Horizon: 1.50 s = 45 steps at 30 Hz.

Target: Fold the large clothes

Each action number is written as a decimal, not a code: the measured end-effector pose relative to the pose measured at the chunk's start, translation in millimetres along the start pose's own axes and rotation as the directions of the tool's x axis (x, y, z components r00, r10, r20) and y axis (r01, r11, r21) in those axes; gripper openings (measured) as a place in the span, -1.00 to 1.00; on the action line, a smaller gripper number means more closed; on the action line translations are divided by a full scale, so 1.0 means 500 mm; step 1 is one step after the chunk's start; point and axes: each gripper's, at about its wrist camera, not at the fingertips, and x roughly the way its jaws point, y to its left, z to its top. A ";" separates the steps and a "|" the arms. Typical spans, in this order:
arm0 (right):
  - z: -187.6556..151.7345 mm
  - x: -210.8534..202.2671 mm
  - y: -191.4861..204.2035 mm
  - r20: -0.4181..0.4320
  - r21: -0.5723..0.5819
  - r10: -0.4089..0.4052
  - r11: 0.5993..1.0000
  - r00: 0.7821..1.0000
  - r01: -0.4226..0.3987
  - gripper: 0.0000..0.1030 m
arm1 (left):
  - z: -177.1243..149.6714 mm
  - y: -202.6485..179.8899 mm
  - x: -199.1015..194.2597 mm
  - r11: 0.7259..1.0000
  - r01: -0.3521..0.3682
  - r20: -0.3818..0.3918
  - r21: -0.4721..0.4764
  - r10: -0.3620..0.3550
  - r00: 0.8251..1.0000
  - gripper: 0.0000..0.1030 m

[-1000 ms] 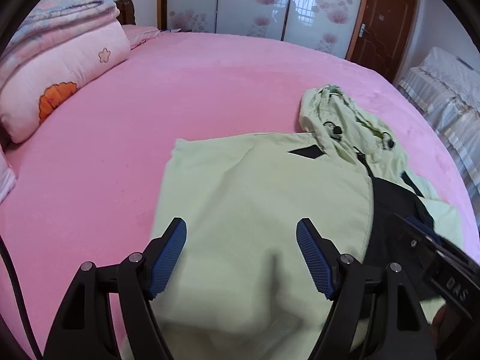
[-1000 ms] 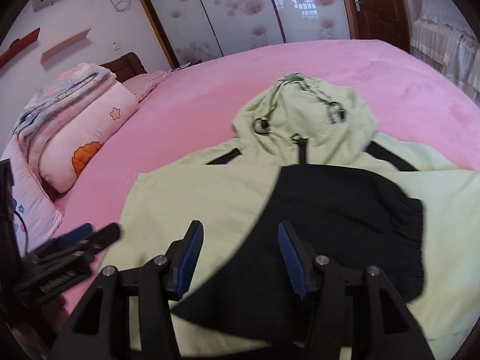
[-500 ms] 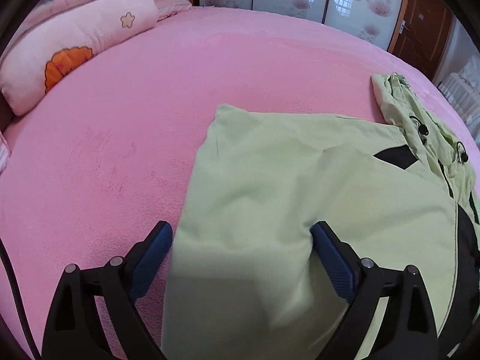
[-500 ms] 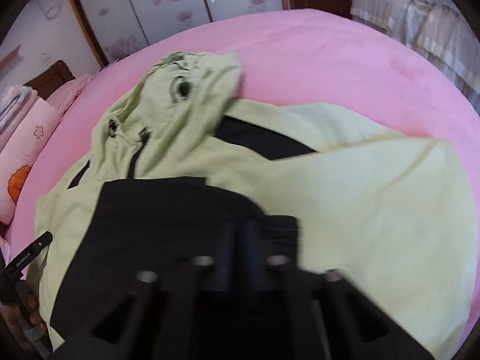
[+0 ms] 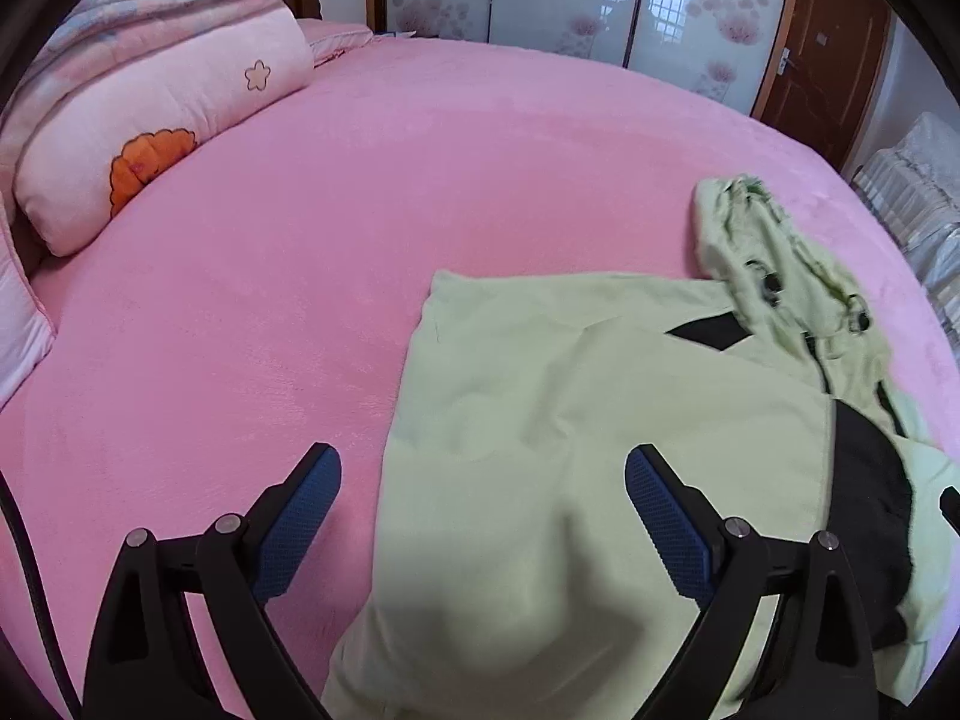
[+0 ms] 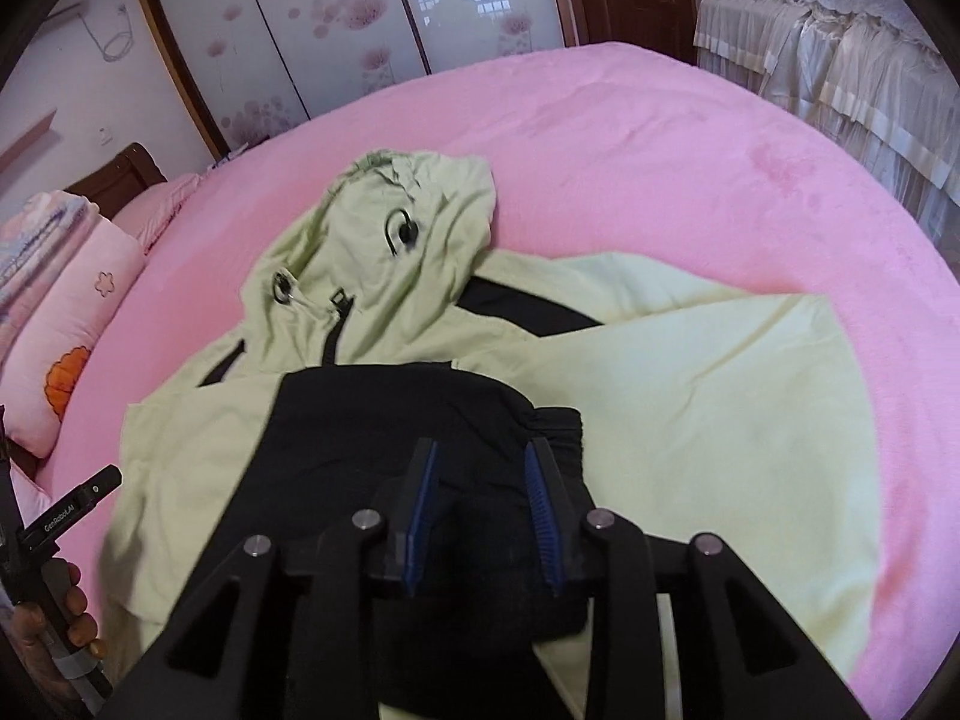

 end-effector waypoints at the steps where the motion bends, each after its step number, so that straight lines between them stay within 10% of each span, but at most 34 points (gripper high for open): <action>1: -0.001 -0.023 0.000 0.011 0.002 0.004 1.000 1.000 -0.004 -0.41 | 0.000 -0.002 -0.024 1.000 0.015 0.007 0.002 -0.015 1.000 0.85; 17: -0.086 -0.485 0.008 0.246 -0.061 0.066 0.997 0.967 -0.053 0.02 | -0.069 -0.015 -0.509 0.983 0.114 0.246 0.147 -0.148 0.958 0.85; 25: -0.164 -0.641 -0.001 0.291 -0.110 0.107 0.991 0.951 -0.078 0.02 | -0.151 0.015 -0.671 0.976 0.141 0.215 0.168 -0.176 0.961 0.86; 36: -0.314 -0.733 -0.040 0.298 -0.173 0.099 0.984 0.949 -0.048 0.02 | -0.335 0.119 -0.721 0.989 0.111 0.227 0.094 -0.130 0.965 0.86; 45: -0.443 -0.660 -0.118 0.223 -0.159 0.048 0.987 0.974 -0.012 0.02 | -0.498 0.156 -0.601 0.986 0.072 0.110 0.150 -0.090 0.990 0.86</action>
